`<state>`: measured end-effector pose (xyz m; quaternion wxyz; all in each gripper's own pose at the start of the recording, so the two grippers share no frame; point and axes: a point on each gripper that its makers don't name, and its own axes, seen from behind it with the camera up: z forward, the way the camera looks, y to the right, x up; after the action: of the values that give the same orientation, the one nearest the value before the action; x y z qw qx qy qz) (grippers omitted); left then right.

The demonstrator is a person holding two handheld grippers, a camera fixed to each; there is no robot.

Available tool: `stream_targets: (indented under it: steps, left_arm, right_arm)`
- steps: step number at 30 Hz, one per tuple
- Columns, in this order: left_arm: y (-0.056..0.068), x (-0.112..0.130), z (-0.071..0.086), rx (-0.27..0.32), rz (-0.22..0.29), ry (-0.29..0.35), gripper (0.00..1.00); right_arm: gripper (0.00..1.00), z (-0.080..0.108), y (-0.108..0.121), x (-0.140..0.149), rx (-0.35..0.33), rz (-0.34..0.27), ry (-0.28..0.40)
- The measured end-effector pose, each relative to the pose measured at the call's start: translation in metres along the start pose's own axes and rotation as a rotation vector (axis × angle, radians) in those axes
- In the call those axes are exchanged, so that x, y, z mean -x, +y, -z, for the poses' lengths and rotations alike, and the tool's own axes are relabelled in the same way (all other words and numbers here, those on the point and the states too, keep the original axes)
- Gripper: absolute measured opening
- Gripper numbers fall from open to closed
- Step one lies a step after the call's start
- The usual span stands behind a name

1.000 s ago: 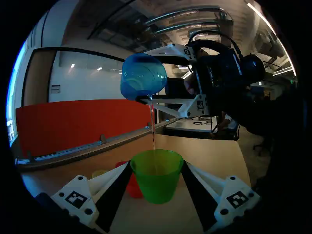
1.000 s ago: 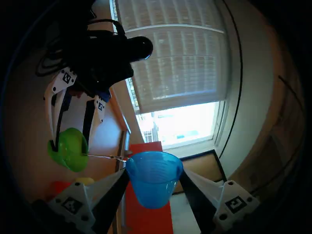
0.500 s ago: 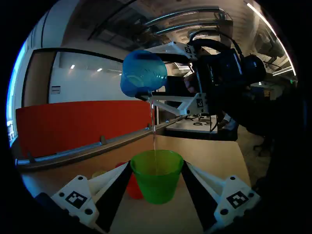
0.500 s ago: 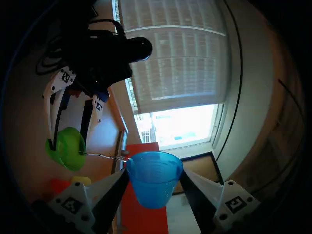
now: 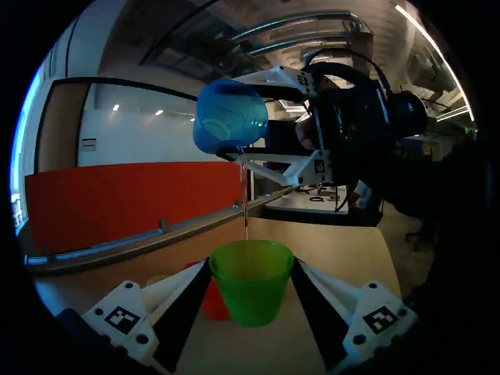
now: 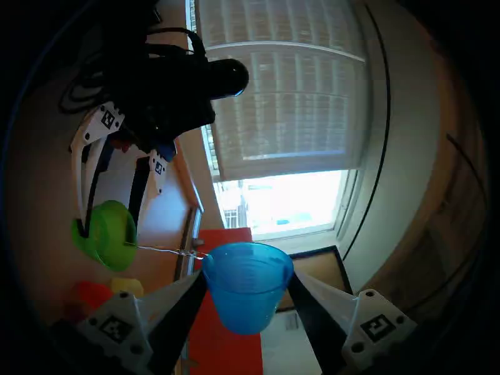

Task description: Pour water

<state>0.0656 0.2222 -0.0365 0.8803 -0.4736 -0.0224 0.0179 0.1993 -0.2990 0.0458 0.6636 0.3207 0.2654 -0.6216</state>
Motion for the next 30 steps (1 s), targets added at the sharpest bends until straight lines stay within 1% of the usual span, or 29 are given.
stream_targets:
  steps: [12,21,30]
  left_arm:
    - [-0.0013,-0.0018,-0.0029,-0.004,-0.002,0.002,0.88]
    - [0.0007,-0.0026,-0.0044,0.000,-0.005,0.003,0.88]
    - [-0.0012,-0.0036,-0.0050,-0.003,-0.006,0.004,0.88]
  right_arm:
    - [0.90,0.0017,0.0037,0.0006,0.010,0.029,-0.003]
    - [0.90,0.0013,0.0028,-0.0009,0.013,0.053,-0.002]
    - [0.90,0.0005,0.0066,-0.0041,0.020,0.082,-0.003]
